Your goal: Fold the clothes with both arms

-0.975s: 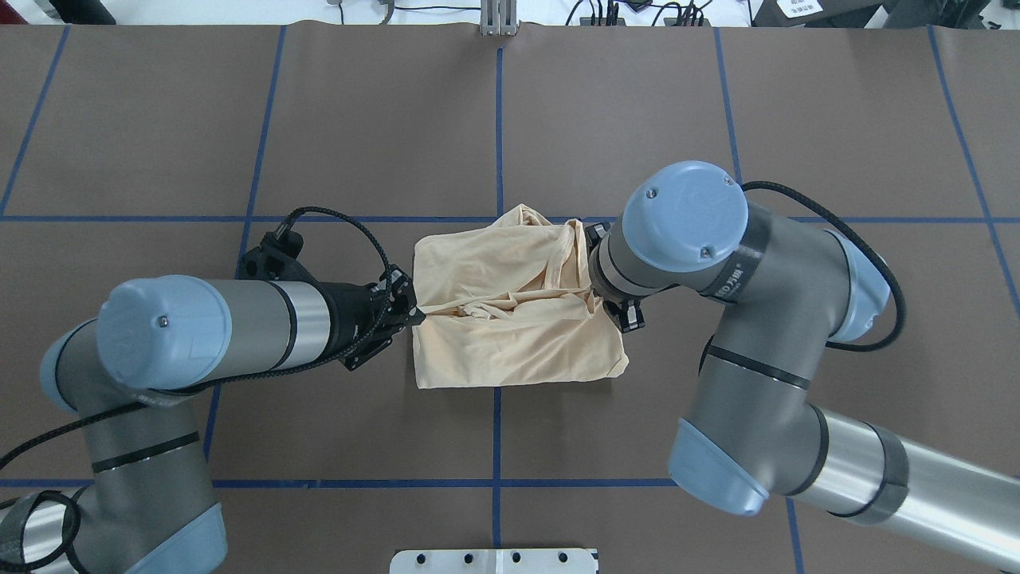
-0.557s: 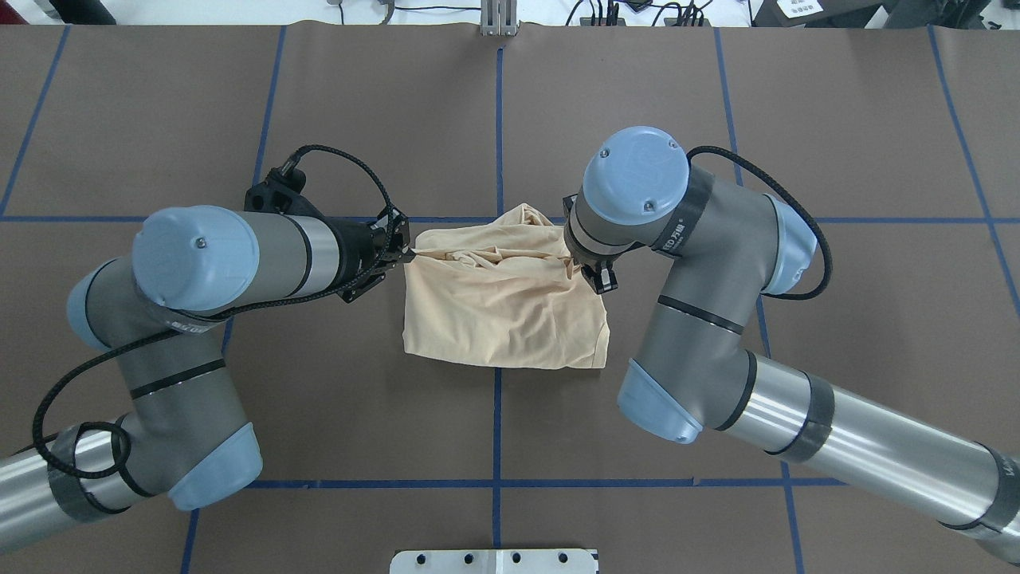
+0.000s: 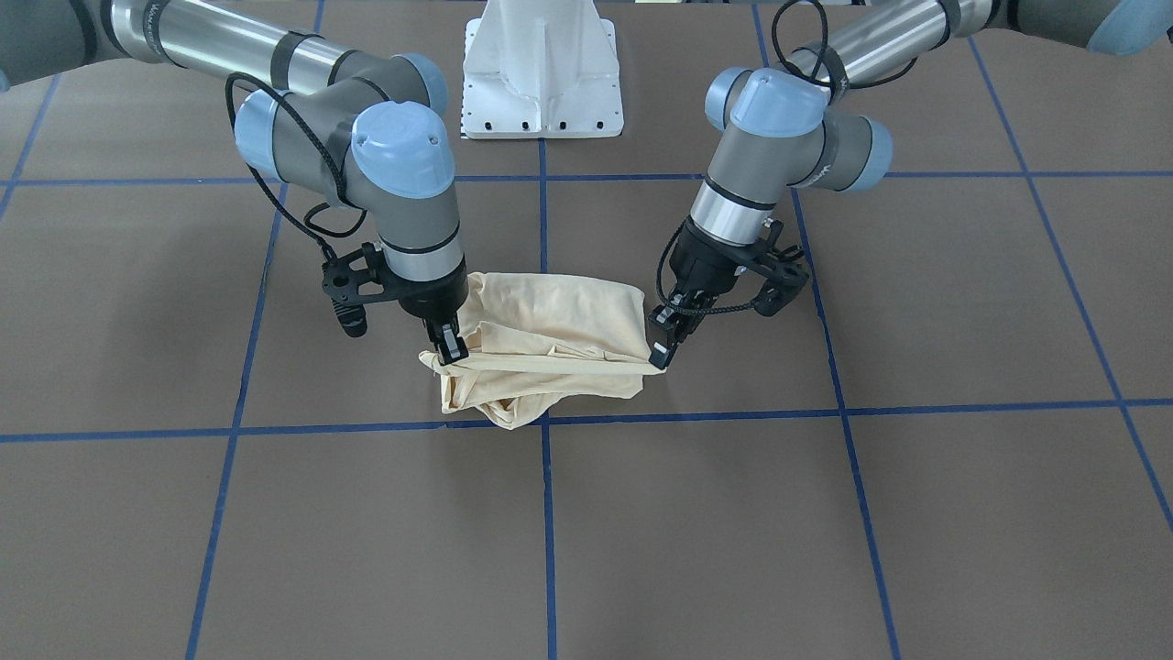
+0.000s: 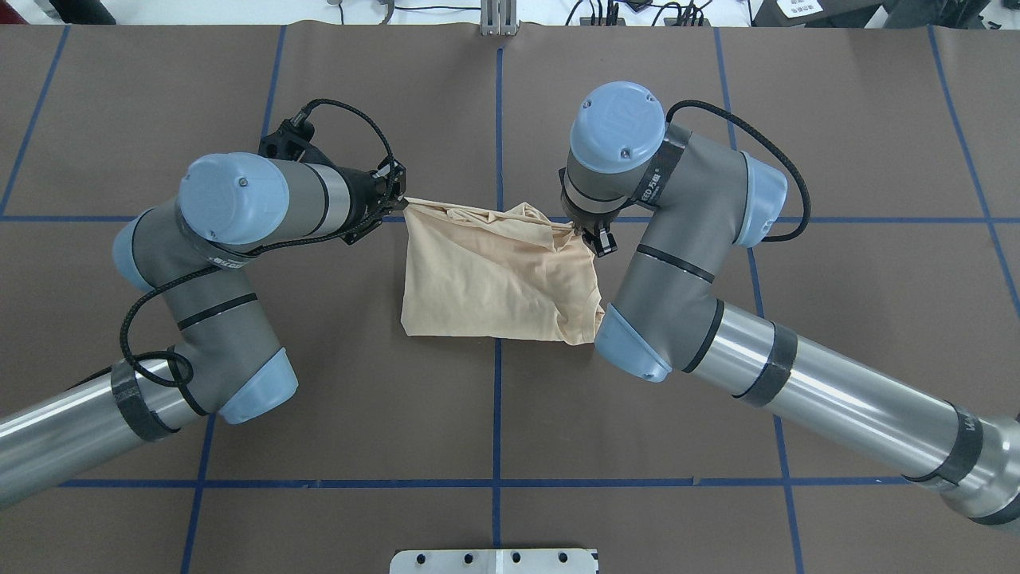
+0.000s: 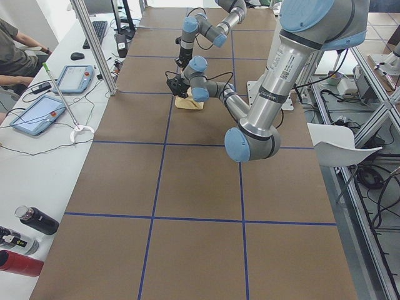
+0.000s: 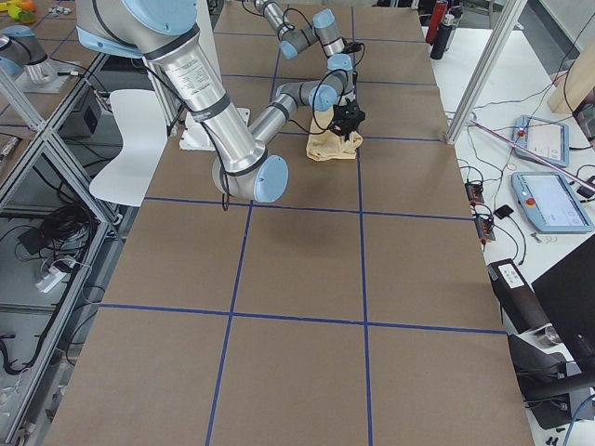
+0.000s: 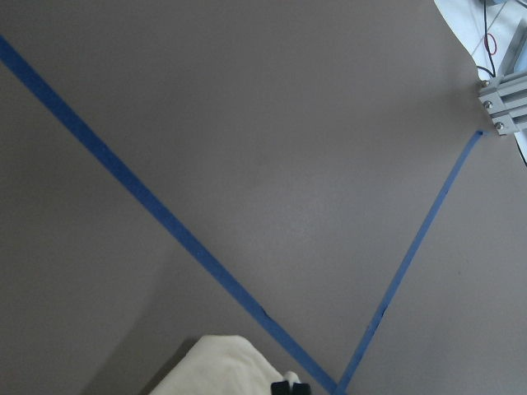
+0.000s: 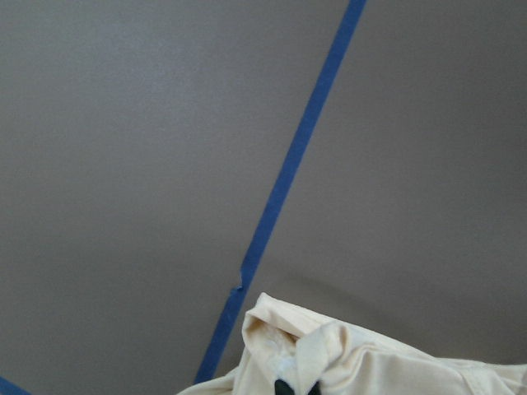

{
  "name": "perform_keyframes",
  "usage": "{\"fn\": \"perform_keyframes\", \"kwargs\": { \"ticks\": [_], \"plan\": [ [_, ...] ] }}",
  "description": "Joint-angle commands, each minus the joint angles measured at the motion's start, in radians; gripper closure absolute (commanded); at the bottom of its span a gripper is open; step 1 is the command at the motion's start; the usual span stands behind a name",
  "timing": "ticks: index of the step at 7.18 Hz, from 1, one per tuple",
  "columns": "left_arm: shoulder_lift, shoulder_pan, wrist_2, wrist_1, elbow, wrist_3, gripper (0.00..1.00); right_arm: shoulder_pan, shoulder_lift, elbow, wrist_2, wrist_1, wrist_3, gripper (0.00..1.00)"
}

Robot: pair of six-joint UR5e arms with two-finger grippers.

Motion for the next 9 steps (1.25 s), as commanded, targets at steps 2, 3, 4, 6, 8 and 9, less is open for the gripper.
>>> {"fn": "perform_keyframes", "kwargs": {
  "ticks": [2,3,4,6,8,9],
  "plan": [
    [-0.065,-0.057,0.004,-0.065,0.147,0.116,0.54,0.064,0.122,-0.261,0.026,0.121,-0.127,0.0],
    [-0.068,-0.075,0.004,-0.079,0.157,0.143,0.43,0.093,0.123,-0.263,0.051,0.121,-0.158,0.0],
    [-0.068,-0.091,0.004,-0.082,0.157,0.154,0.41,0.116,0.126,-0.262,0.065,0.123,-0.172,0.0],
    [-0.067,-0.119,-0.031,-0.082,0.143,0.213,0.37,0.188,0.111,-0.237,0.193,0.123,-0.224,0.0],
    [0.075,-0.152,-0.132,-0.053,-0.058,0.441,0.37,0.3,-0.087,-0.031,0.305,0.114,-0.467,0.0],
    [0.132,-0.158,-0.134,0.005,-0.146,0.602,0.37,0.372,-0.175,0.012,0.374,0.115,-0.628,0.0]
  ]
}}
